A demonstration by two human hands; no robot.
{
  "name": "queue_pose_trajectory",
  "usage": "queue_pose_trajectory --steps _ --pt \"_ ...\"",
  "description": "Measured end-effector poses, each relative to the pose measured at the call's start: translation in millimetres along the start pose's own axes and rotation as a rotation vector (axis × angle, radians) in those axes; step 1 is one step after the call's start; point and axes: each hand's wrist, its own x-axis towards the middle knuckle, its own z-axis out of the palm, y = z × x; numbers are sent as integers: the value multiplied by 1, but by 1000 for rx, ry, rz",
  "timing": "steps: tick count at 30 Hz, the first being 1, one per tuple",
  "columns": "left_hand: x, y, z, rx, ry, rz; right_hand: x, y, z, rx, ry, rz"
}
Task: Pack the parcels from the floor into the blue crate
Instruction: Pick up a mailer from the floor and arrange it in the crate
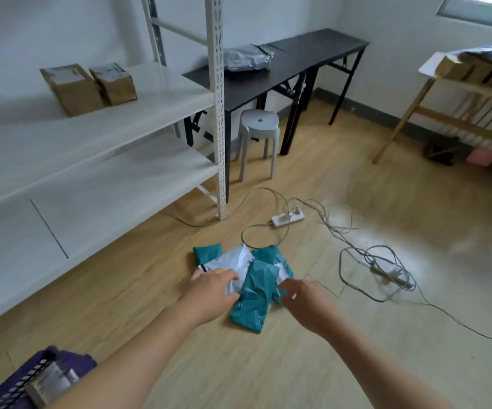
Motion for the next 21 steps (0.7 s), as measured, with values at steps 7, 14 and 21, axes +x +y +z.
queue_pose_trajectory --steps 7,14,21 --pt "97 4 6 -139 -150 -115 95 55 -19 5 -74 37" --pt "224 -13 24 -297 -152 -215 212 97 -23 -6 -141 64" --pt "339 -54 95 -389 -169 -387 339 131 38 -46 -281 22"
